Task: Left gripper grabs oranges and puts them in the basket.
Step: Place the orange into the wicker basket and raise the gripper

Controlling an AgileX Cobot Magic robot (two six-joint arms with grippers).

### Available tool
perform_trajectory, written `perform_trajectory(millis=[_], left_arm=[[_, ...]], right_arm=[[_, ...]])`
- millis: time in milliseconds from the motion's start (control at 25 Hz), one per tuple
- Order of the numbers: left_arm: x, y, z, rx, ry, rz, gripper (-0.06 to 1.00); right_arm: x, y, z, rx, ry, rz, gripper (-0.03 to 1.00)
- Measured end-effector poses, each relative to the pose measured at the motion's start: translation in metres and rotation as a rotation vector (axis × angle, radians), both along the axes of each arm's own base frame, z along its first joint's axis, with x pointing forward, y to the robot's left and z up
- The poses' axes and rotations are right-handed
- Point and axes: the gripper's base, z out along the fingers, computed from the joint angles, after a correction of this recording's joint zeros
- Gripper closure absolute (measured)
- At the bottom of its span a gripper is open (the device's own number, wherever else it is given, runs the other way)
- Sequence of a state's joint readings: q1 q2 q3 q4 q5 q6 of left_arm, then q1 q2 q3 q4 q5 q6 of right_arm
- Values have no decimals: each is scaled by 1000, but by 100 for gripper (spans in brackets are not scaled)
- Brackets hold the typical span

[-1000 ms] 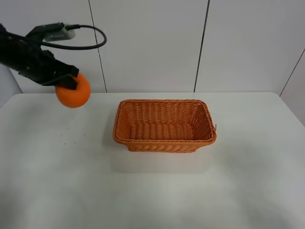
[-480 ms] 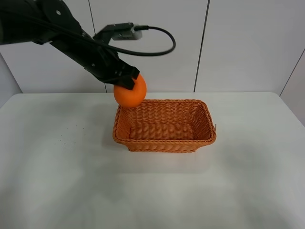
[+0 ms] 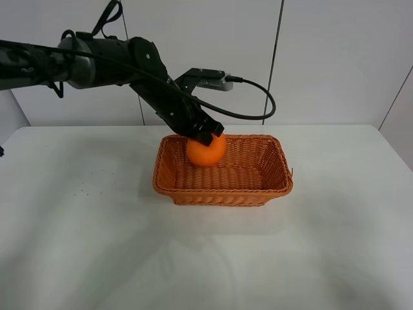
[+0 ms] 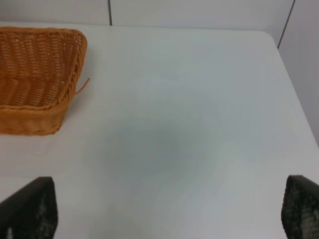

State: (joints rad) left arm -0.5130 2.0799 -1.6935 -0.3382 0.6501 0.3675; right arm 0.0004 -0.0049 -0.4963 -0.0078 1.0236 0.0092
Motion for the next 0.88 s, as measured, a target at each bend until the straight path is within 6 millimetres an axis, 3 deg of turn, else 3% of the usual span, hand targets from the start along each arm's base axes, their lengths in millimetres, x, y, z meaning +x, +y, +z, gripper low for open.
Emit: perform_trajectory(millis=[320,760,880], left_arm=[[15,-10,-24,20,31,-10,73],[16,-22,-69,64,98,-37,73],[17,-23,-72,64,97,-35,73]], right_arm=[[0,0,0,0,0,0,27],[0,0,0,0,0,0,27],[0,0,0,0,0,0,27]])
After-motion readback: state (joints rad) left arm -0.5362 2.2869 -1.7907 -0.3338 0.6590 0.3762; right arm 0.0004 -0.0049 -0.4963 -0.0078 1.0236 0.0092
